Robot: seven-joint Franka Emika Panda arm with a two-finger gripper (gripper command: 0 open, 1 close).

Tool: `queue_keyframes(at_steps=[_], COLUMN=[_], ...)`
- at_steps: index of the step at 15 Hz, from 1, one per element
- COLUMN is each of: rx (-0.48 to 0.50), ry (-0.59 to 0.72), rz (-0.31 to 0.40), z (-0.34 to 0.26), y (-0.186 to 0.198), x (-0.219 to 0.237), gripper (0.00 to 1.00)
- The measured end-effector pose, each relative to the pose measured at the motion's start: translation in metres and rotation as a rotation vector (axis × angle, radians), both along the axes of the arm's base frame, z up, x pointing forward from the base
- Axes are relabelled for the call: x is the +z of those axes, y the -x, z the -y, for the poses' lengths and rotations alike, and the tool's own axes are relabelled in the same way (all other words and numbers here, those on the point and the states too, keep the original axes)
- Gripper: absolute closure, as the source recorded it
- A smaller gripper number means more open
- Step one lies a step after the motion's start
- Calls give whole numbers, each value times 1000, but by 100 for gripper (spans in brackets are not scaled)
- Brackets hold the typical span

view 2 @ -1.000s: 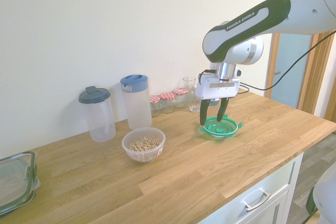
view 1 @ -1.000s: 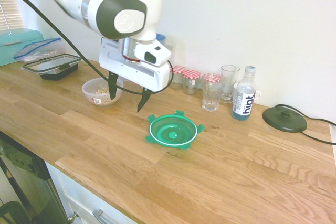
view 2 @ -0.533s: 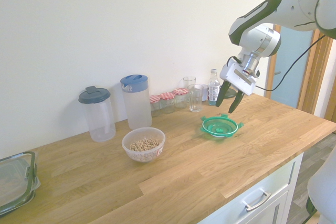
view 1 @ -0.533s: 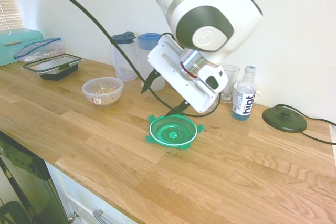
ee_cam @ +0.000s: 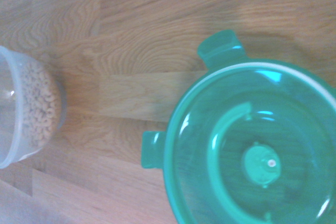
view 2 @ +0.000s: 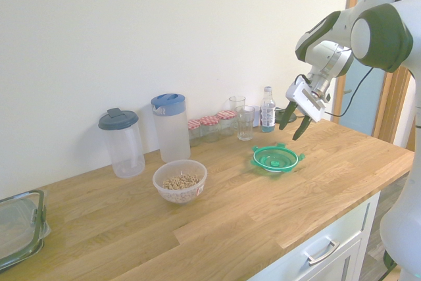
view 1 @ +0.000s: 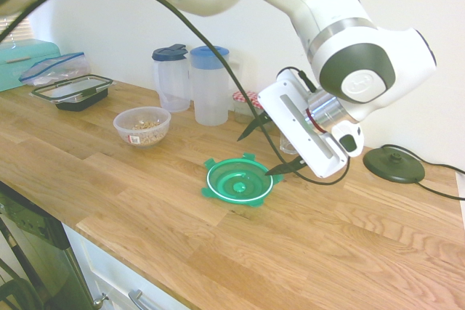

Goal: Cover the lid of food container

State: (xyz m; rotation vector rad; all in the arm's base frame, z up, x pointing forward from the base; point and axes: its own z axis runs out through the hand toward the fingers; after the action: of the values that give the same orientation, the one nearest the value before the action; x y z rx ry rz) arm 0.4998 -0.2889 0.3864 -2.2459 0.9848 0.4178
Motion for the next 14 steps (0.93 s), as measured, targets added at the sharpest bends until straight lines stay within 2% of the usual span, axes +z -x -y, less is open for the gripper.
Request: queue_keyframes(at_steps=[6,13,14], rx=[-3,26,29], ry=[-31,-49,-52], rz=[-29,-42,-45], z=[17,8,6], y=[-12,-17,-18], x=[-46,-64,-66], gripper=[0,0,100])
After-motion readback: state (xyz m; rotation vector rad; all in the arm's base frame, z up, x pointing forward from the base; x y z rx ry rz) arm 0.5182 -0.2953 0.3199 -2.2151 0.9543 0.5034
